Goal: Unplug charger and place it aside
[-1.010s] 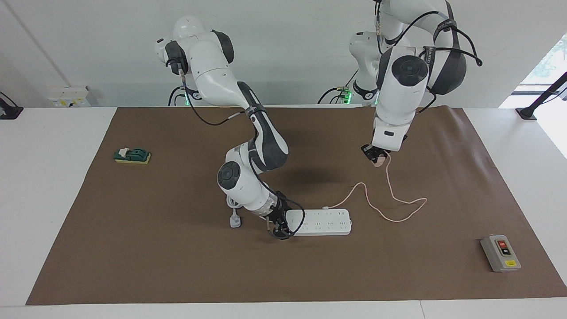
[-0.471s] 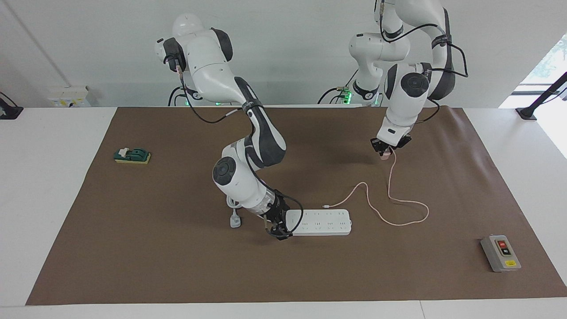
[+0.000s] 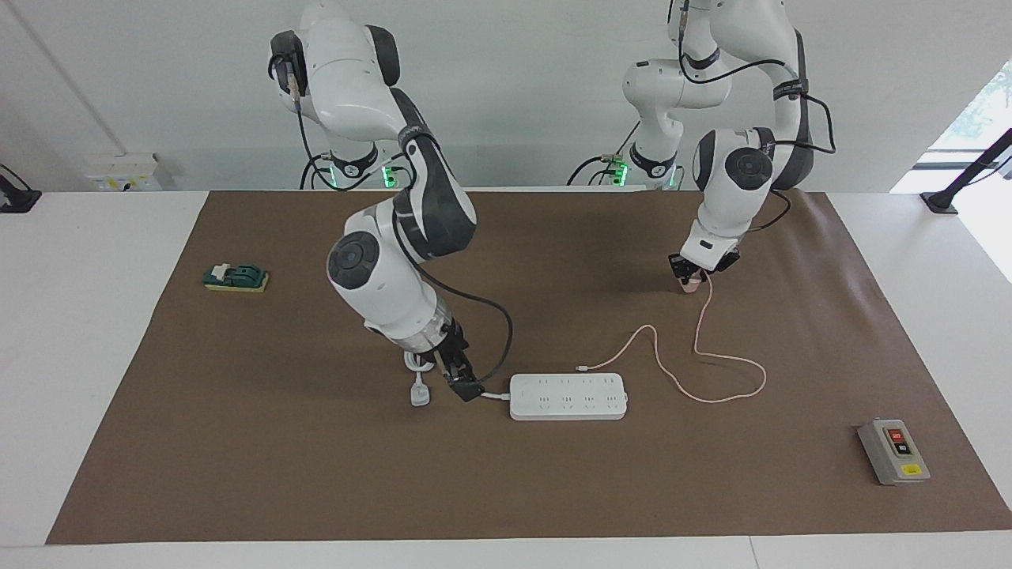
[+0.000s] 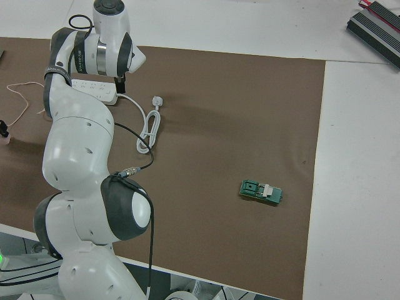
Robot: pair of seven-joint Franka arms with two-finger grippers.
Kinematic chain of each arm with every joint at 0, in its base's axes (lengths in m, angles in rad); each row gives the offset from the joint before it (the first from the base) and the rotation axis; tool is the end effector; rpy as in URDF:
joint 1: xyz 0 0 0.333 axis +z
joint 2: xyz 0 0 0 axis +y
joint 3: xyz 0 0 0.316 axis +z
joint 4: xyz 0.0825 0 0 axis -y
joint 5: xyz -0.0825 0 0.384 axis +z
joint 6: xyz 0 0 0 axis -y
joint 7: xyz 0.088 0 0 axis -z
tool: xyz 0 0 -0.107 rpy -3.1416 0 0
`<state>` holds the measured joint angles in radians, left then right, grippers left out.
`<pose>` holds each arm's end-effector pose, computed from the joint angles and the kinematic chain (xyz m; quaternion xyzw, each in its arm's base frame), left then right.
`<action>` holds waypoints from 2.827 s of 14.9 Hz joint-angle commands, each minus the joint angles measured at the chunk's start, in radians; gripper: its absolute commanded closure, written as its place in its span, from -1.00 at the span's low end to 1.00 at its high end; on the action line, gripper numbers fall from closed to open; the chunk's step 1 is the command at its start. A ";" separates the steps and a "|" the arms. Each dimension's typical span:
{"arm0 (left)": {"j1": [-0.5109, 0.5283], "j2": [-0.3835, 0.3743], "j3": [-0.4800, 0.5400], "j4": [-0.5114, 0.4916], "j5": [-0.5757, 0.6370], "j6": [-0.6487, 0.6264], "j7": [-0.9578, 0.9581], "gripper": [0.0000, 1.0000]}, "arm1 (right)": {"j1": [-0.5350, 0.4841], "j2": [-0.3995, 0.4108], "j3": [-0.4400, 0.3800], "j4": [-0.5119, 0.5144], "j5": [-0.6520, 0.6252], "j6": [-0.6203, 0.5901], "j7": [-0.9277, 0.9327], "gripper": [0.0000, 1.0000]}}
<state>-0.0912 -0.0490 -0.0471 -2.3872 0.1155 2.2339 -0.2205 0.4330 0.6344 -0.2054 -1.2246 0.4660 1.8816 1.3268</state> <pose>0.4730 -0.0623 0.3300 -0.9976 -0.0032 0.0433 0.0533 0.6996 0.2366 0.4140 -0.8160 0.5546 0.1017 0.1272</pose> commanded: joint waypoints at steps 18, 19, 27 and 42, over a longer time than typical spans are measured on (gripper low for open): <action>0.182 0.037 -0.004 0.704 -0.019 -0.545 0.162 -1.00 | -0.204 -0.435 -0.065 -0.159 -0.233 -0.475 -0.868 -1.00; 0.180 0.035 -0.004 0.742 -0.037 -0.575 0.162 -1.00 | -0.204 -0.458 -0.065 -0.174 -0.240 -0.490 -0.924 -1.00; 0.163 0.031 -0.014 0.852 -0.077 -0.639 0.171 -1.00 | -0.411 -0.590 0.205 -0.273 -0.486 -0.484 -1.163 -1.00; 0.044 -0.055 -0.016 0.706 -0.117 -0.703 0.205 -1.00 | -0.433 -0.708 0.196 -0.412 -0.489 -0.397 -1.331 -1.00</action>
<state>-0.0341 -0.0776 -0.0764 -1.6557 0.0015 1.5512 -0.0309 0.0094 -0.0392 -0.0167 -1.5870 -0.0075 1.4567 0.0206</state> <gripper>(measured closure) 0.000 0.000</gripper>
